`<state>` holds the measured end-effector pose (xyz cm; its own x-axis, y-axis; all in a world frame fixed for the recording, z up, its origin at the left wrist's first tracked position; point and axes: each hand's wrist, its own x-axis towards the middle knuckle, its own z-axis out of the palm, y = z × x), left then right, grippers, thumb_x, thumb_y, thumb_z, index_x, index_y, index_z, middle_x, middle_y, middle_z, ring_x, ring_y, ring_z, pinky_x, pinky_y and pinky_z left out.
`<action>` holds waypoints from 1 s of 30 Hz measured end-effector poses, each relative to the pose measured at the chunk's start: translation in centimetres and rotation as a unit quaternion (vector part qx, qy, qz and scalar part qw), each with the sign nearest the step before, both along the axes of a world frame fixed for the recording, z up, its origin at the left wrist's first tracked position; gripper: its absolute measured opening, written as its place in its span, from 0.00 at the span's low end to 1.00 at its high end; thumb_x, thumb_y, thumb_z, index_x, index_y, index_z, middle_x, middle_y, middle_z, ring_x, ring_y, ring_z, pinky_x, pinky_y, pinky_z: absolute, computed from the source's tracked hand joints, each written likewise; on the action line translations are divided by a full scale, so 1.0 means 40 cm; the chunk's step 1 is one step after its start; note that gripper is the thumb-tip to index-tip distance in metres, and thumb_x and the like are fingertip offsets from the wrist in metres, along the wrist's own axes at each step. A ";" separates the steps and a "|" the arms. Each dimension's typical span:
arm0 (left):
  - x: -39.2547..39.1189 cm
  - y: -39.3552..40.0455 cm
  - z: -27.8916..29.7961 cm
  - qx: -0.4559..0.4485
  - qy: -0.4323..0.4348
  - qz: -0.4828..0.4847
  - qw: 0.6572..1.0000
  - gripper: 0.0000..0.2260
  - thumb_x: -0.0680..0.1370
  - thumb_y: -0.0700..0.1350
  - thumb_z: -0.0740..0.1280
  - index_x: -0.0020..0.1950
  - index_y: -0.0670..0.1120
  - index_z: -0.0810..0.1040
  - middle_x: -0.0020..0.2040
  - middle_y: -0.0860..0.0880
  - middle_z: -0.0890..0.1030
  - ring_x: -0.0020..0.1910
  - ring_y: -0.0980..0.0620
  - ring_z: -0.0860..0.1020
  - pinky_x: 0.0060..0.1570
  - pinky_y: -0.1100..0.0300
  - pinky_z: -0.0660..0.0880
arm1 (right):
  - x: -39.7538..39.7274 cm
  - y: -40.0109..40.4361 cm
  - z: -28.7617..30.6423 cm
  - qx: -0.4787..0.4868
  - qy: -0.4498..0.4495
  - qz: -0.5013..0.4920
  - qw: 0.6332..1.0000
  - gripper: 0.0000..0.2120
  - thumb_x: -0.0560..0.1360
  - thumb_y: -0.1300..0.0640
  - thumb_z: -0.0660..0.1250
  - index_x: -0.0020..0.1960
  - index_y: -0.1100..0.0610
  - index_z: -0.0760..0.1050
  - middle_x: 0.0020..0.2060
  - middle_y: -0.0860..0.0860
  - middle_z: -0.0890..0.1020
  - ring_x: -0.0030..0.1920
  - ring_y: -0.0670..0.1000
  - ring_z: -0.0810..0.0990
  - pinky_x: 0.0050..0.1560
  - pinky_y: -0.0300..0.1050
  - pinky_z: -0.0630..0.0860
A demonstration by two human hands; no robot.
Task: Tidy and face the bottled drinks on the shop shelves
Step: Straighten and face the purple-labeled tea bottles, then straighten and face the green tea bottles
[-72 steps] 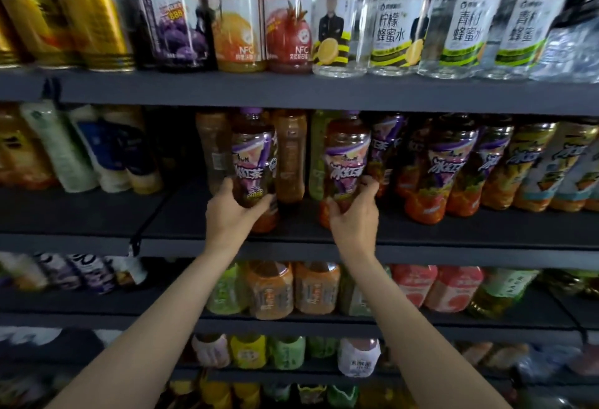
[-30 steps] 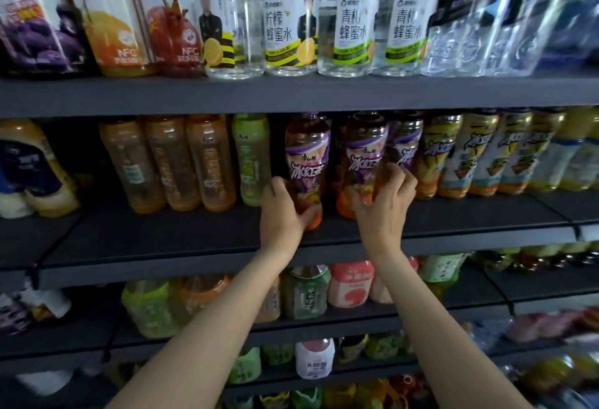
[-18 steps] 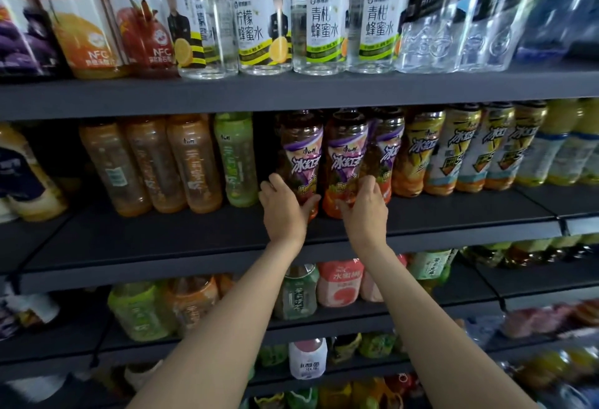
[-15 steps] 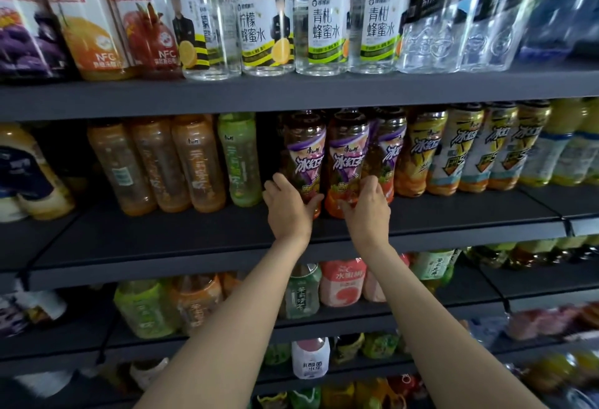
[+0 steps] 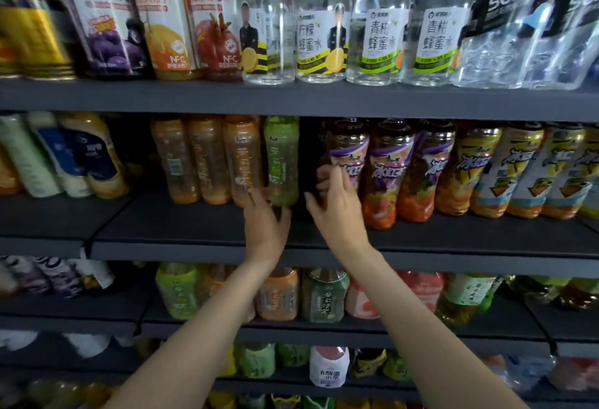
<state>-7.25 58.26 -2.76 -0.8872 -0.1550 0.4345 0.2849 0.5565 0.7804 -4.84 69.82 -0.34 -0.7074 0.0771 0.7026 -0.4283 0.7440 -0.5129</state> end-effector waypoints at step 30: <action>0.045 -0.341 0.036 0.203 -0.244 -0.321 0.892 0.13 0.72 0.48 0.72 0.53 0.51 0.74 0.58 0.48 0.79 0.56 0.52 0.77 0.57 0.60 0.75 | 0.046 -0.231 0.075 -0.472 -0.274 0.086 0.834 0.25 0.71 0.53 0.73 0.63 0.61 0.71 0.56 0.56 0.81 0.54 0.53 0.81 0.52 0.48 0.80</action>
<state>-5.44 44.63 -1.31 -0.9178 0.3970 -0.0041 0.0147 0.0444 0.9989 -3.02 60.57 2.65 -0.9598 0.2769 -0.0456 0.0038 -0.1497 -0.9887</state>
